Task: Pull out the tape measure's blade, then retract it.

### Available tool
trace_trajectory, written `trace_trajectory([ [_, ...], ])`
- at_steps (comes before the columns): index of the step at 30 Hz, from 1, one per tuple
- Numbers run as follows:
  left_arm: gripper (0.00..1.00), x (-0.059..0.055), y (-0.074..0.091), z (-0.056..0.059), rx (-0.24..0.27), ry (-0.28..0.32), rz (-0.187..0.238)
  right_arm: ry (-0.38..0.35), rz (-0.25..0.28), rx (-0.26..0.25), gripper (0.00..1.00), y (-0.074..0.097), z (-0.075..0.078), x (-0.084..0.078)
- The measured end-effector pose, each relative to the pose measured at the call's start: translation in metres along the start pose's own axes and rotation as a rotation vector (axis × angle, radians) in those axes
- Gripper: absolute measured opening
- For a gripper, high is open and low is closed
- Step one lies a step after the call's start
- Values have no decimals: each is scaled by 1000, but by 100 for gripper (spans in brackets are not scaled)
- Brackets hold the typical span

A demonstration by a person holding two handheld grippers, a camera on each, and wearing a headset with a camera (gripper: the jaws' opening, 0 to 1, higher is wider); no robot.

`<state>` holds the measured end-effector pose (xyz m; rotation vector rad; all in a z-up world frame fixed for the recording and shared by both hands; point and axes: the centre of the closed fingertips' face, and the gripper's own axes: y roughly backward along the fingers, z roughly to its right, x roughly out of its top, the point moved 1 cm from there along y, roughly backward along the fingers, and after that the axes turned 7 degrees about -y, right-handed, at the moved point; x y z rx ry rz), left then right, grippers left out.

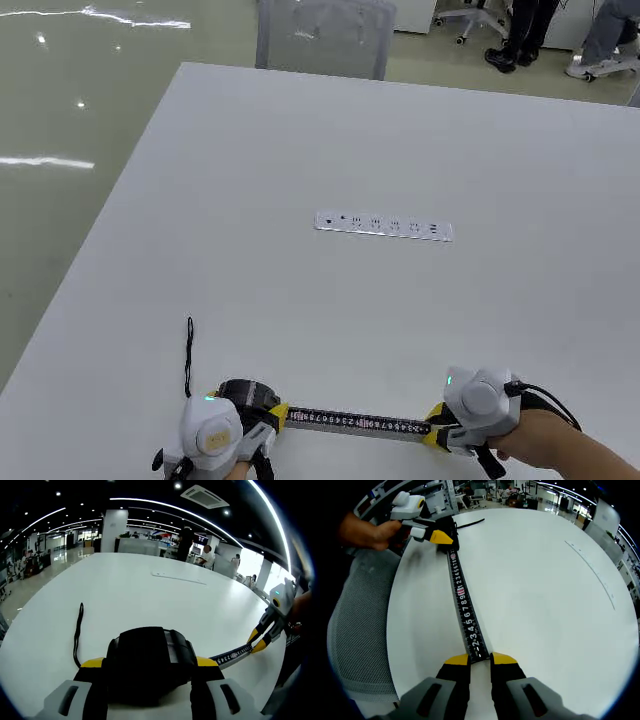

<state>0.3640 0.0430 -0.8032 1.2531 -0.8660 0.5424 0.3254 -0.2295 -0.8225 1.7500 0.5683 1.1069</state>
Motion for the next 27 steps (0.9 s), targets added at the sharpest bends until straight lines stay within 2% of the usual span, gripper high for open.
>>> trace_trajectory([
  [12, 63, 0, -1, -2, 1, 31, -7, 21, 31, -5, 14, -3, -1, 15],
  [27, 63, 0, -1, -1, -5, 36, -9, 23, 39, 6, 14, -5, -3, 21],
])
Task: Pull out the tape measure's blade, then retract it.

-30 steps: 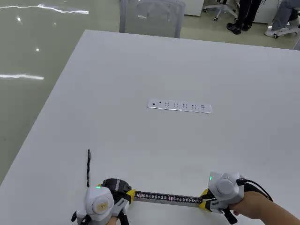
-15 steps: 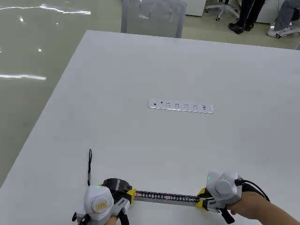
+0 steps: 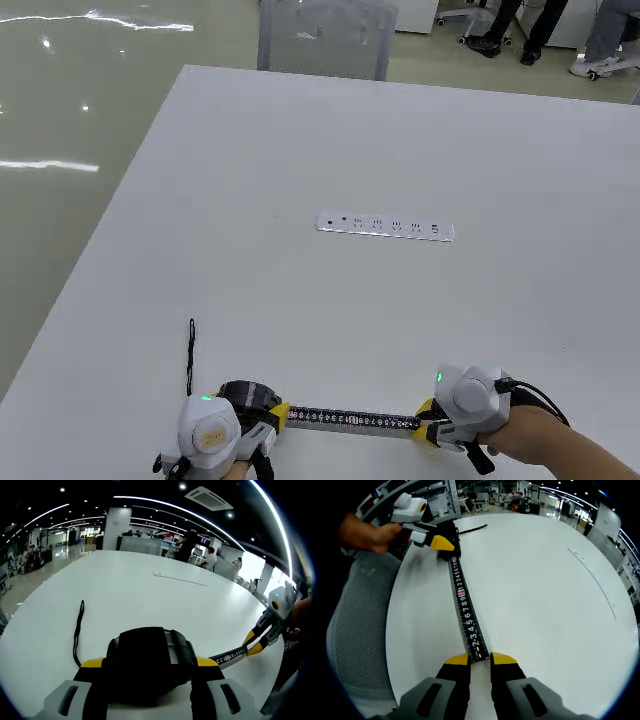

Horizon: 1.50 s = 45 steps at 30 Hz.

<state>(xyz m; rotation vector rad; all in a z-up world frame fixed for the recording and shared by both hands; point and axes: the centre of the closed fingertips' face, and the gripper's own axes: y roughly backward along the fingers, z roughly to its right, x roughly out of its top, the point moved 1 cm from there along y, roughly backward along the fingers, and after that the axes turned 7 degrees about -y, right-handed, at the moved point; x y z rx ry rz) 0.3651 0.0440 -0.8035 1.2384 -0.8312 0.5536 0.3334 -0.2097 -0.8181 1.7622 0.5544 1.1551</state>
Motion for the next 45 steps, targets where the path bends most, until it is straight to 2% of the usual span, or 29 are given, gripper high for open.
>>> trace_trajectory([
  [34, 63, 0, 0, 0, -11, 11, -8, 20, 9, 18, 14, -15, -13, 27],
  [45, 64, 0, 1, 1, -9, 11, -8, 30, 7, 21, 14, -19, -14, 32],
])
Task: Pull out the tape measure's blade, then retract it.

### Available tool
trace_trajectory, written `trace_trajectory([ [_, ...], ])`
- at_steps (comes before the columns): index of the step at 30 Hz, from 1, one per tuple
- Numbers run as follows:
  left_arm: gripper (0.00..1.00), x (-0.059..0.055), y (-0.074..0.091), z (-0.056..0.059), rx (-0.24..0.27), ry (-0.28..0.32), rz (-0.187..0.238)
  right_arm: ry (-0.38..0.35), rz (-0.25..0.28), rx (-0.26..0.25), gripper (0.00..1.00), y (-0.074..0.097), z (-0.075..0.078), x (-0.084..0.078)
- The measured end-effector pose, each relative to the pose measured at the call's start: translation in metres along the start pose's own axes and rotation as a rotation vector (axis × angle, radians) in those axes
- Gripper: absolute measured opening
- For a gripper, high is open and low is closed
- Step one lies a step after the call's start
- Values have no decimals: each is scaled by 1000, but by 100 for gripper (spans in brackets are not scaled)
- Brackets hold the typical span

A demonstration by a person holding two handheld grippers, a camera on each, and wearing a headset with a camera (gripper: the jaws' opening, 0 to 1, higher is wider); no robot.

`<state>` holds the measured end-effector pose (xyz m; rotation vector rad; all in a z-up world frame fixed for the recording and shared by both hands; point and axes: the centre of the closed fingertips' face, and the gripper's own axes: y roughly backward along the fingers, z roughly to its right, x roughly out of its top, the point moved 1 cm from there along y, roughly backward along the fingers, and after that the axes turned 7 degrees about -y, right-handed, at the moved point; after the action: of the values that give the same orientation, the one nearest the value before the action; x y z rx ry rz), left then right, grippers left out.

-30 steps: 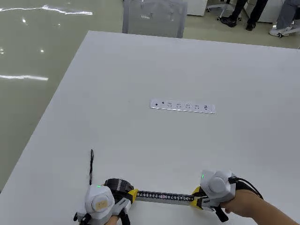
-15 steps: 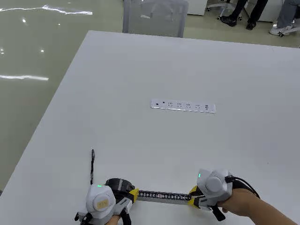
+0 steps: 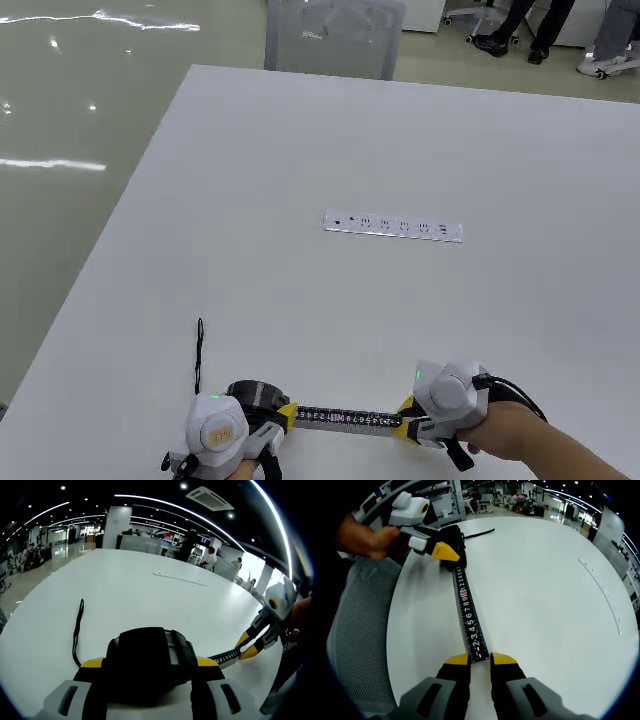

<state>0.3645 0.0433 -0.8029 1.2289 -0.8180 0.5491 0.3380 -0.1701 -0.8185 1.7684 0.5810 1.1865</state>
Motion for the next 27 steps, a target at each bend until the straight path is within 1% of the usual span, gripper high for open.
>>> trace_trajectory([
  [8, 64, 1, 0, 0, -3, 3, -1, 2, 10, 8, 14, -6, -3, 7],
  [17, 64, 1, 0, -1, -8, 6, -3, 13, 29, 21, 14, -12, -10, 19],
  [27, 64, 0, -1, -1, -9, 9, -4, 11, 37, 30, 14, -17, -12, 26],
])
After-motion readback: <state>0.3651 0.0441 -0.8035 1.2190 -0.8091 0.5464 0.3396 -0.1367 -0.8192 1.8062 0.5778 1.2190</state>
